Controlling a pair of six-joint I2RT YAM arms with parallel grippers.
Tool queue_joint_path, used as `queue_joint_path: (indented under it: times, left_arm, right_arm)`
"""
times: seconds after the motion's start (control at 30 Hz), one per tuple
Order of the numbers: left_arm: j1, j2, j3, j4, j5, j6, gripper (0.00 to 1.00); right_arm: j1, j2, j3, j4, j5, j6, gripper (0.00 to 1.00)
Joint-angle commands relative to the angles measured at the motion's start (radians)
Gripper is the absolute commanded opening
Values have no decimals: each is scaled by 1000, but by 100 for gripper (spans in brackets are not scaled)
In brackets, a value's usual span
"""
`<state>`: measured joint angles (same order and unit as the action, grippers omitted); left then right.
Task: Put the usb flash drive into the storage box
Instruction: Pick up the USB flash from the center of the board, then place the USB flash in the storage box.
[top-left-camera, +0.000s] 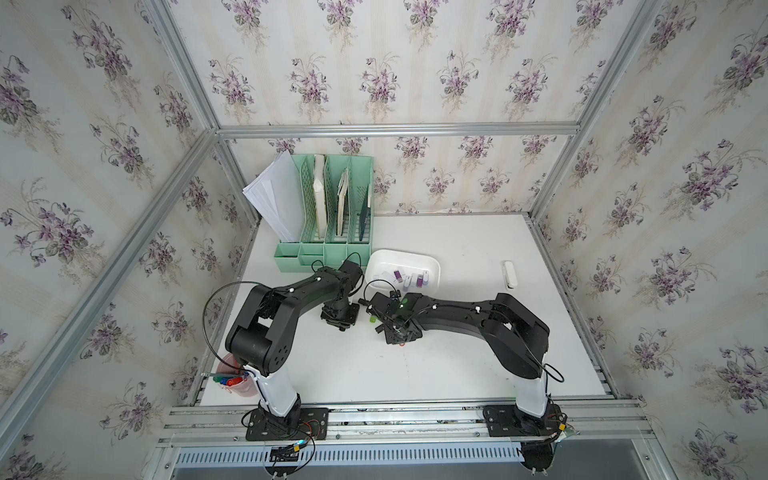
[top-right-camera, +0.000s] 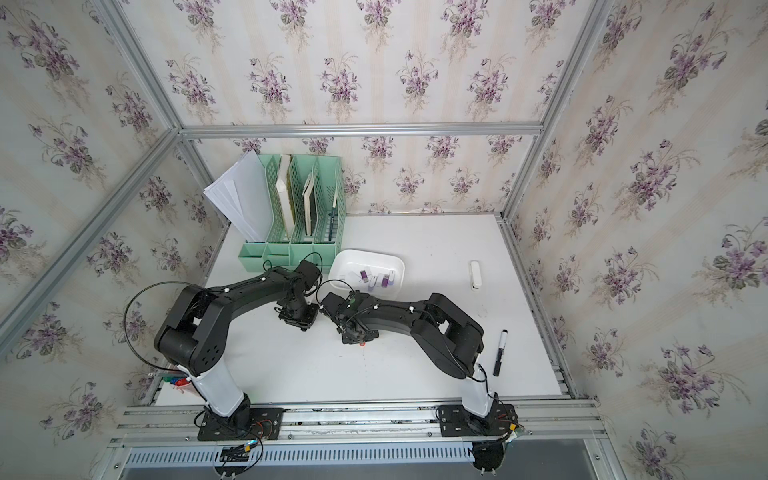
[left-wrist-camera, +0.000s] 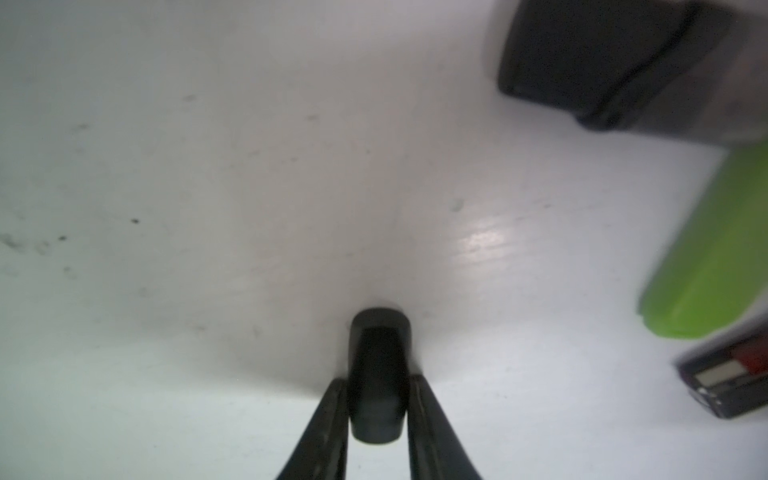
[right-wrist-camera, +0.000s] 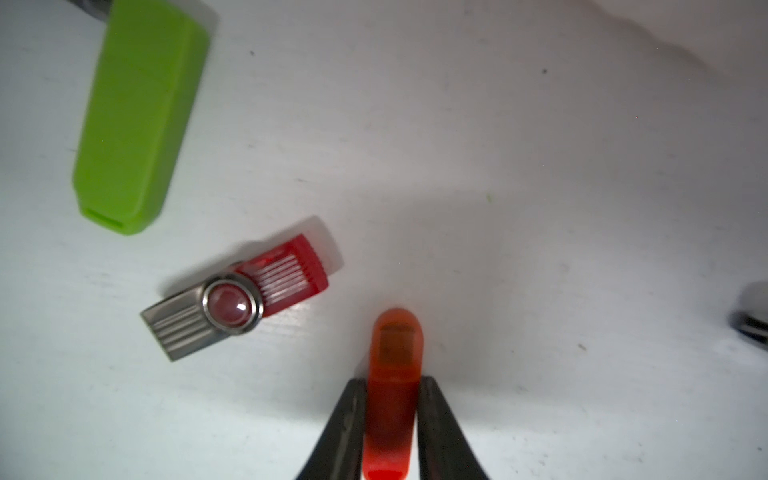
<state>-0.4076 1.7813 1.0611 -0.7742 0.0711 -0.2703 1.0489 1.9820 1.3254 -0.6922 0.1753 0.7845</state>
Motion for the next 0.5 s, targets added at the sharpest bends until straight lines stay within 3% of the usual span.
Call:
queue_joint_path:
  times: [0.0, 0.2, 0.47]
  left_arm:
    - [0, 20, -9, 5, 2, -3, 29]
    - [0, 23, -10, 7, 2, -2, 29]
    - [0, 26, -10, 8, 2, -3, 28]
  right_arm:
    - [2, 18, -8, -17, -37, -4, 24]
    - [1, 2, -11, -17, -31, -1, 17]
    - [-2, -69, -3, -38, -8, 12, 14]
